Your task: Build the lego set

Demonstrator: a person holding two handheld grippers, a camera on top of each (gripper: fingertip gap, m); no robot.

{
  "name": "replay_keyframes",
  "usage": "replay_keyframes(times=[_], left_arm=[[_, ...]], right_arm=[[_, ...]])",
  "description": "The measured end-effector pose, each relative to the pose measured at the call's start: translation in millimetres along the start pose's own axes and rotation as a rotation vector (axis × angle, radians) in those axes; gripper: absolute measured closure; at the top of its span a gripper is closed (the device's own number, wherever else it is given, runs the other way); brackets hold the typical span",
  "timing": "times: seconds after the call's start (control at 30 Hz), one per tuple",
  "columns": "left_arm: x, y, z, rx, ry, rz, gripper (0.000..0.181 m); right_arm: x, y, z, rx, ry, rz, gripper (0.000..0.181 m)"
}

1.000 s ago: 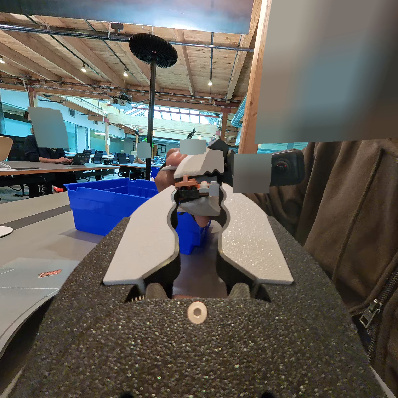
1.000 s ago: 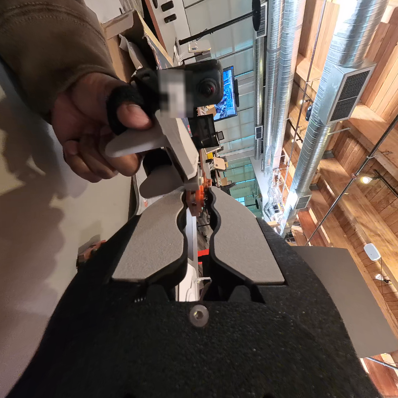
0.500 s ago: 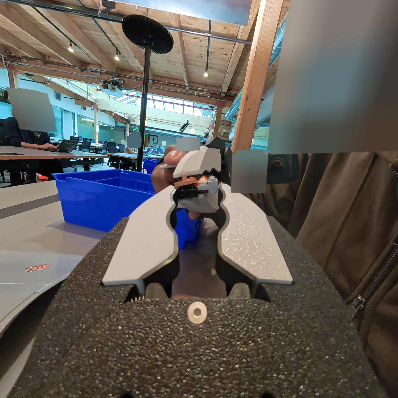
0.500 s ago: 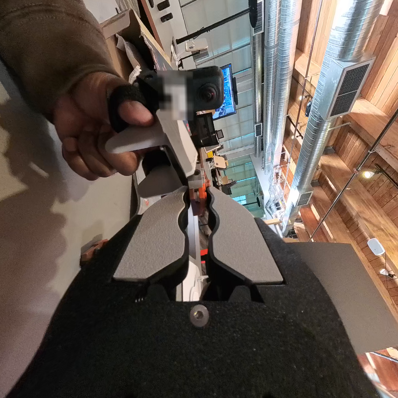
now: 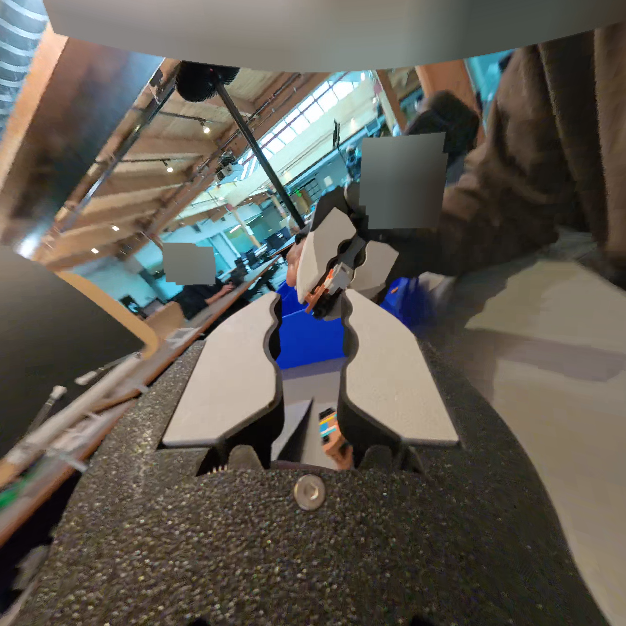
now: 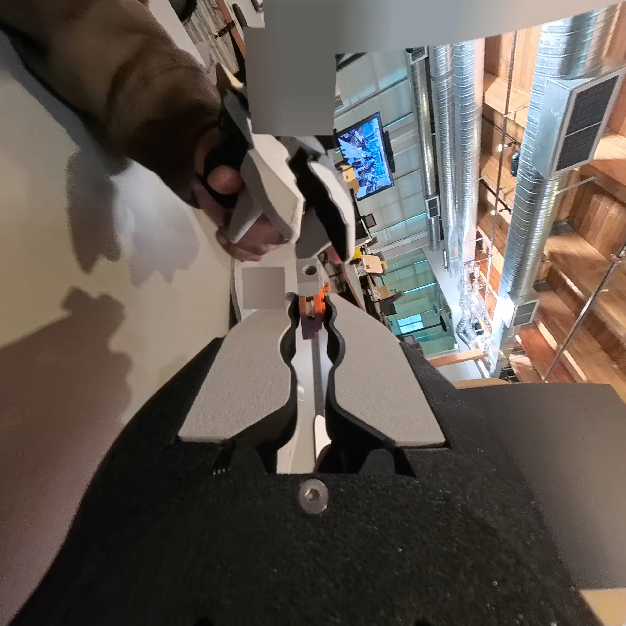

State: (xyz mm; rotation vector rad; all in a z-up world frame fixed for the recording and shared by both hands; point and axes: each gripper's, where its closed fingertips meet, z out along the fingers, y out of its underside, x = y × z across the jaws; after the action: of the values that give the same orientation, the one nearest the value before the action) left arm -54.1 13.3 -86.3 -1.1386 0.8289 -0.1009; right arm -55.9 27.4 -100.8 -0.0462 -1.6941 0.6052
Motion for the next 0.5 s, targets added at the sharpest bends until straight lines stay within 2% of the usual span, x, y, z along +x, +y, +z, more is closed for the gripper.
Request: replay_keyframes(times=[0.17, 0.5], left_arm=[[11.6, 0.3, 1.8, -0.042, 0.014, 0.197, 0.152], [17.5, 5.2, 9.5, -0.071, -0.032, 0.335, 0.166]], right_arm=[[-8.7, -2.9, 1.6, 0.014, -0.056, 0.035, 0.169], [-9.9, -10.0, 1.1, 0.033, -0.063, 0.037, 0.169]])
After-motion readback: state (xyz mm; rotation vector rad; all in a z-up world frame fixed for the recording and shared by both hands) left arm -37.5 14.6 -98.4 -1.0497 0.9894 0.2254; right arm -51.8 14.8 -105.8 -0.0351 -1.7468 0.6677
